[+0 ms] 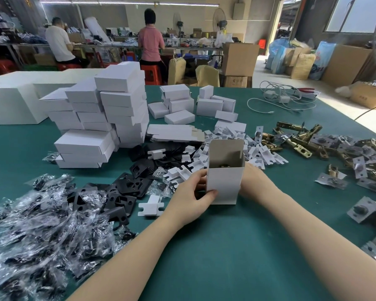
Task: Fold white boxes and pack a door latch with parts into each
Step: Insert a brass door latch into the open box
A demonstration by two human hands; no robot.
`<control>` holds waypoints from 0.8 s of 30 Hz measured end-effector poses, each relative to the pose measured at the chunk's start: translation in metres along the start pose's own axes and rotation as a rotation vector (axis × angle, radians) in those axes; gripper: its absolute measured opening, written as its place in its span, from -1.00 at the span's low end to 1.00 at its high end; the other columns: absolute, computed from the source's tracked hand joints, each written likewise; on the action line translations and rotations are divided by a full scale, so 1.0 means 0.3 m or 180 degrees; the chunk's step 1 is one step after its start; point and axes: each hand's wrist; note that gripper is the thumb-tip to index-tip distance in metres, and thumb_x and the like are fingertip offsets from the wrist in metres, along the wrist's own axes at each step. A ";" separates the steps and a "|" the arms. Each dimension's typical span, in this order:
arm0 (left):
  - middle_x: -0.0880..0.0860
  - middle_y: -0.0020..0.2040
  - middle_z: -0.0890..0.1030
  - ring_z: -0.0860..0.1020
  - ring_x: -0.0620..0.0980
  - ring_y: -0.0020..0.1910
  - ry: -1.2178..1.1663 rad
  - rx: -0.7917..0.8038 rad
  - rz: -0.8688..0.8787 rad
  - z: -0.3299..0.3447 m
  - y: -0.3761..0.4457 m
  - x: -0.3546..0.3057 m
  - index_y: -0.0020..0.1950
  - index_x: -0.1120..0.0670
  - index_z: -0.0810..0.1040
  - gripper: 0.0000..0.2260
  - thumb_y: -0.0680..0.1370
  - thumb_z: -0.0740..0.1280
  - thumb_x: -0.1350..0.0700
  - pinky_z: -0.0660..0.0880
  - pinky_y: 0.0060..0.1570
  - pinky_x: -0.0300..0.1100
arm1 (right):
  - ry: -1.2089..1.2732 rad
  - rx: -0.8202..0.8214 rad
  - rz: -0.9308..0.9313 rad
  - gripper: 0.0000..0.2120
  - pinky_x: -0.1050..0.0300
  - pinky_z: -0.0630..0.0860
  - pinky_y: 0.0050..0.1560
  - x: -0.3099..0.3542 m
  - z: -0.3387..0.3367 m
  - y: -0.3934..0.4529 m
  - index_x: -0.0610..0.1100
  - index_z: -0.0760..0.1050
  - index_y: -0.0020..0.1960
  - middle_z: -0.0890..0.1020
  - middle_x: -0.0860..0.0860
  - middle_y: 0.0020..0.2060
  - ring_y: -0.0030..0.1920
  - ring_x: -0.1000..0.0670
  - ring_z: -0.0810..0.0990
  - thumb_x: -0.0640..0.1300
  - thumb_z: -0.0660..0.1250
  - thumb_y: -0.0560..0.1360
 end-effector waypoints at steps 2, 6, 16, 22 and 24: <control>-0.07 0.12 0.62 0.60 -0.16 0.08 -0.0005 -0.0007 0.0004 0.000 0.000 -0.001 0.35 -0.07 0.45 -0.60 0.54 0.39 0.17 0.56 0.13 -0.15 | 0.0201 -0.0152 0.0135 -0.78 -0.04 0.49 0.07 -0.003 -0.005 -0.006 -0.16 0.50 0.16 0.43 -0.11 0.22 0.12 -0.18 0.48 -0.15 0.16 0.58; -0.10 0.12 0.62 0.60 -0.17 0.08 0.0004 0.0000 -0.0003 -0.001 0.000 0.000 0.35 -0.09 0.45 -0.60 0.53 0.39 0.16 0.56 0.12 -0.16 | 0.0188 -0.0380 0.0512 -0.76 0.01 0.49 -0.11 -0.015 -0.009 -0.025 -0.17 0.51 0.12 0.41 -0.09 0.17 0.04 -0.19 0.52 -0.06 0.15 0.62; -0.09 0.13 0.62 0.60 -0.19 0.08 0.0009 -0.0007 0.0010 0.002 0.000 0.004 0.34 -0.09 0.45 -0.60 0.54 0.38 0.18 0.55 0.11 -0.19 | 0.1369 -0.1110 0.0745 -0.61 0.14 0.41 0.09 -0.047 -0.028 -0.050 -0.13 0.45 0.37 0.44 -0.14 0.28 0.13 -0.11 0.49 -0.28 0.26 0.55; -0.05 0.14 0.62 0.60 -0.14 0.10 -0.0078 0.0013 0.0062 0.003 0.002 0.002 0.34 -0.08 0.46 -0.61 0.53 0.37 0.14 0.55 0.14 -0.16 | 0.3452 -0.2796 0.0701 -0.79 0.25 0.56 -0.06 0.037 -0.202 -0.124 0.02 0.56 0.15 0.64 0.17 -0.08 -0.11 0.14 0.62 -0.16 0.40 0.54; -0.05 0.14 0.62 0.61 -0.13 0.09 -0.0117 0.0017 0.0030 0.003 0.003 0.004 0.34 -0.08 0.46 -0.59 0.51 0.37 0.12 0.55 0.14 -0.14 | 0.3723 -0.2950 0.0228 -0.78 0.34 0.52 -0.11 0.080 -0.246 -0.157 0.06 0.57 0.06 0.66 0.23 -0.17 -0.18 0.18 0.60 -0.23 0.42 0.52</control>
Point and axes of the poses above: each hand's wrist, its own y-axis towards the middle knuckle, its own z-axis out of the palm, x = y × z
